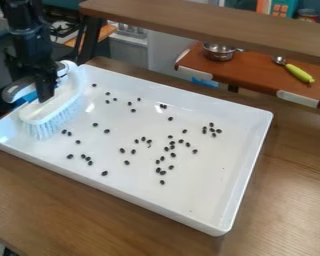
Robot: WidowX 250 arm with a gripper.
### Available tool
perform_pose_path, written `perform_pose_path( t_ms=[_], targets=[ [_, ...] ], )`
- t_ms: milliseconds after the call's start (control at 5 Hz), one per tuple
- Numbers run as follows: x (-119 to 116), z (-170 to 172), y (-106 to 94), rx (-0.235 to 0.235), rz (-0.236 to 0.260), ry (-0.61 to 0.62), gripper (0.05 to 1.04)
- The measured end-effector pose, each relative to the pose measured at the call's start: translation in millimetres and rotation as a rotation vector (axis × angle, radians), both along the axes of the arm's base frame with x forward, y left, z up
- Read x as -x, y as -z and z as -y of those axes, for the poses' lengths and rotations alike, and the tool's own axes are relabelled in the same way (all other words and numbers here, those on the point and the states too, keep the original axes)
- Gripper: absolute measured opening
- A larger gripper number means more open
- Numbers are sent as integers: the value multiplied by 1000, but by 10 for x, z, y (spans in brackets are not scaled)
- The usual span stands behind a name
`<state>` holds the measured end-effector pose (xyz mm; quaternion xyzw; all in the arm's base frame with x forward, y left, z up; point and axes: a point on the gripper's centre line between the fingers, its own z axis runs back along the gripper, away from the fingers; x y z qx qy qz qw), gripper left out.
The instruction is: Sweep into pile
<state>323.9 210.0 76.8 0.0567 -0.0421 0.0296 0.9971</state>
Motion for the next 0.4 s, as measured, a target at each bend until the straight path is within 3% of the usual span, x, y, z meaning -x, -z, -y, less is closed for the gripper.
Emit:
perform_pose_path(
  t_ms=[200,400],
  targets=[
    [-16,70,3,7,-12,4,487],
    [-20,177,33,31,-30,27,487]
  ],
)
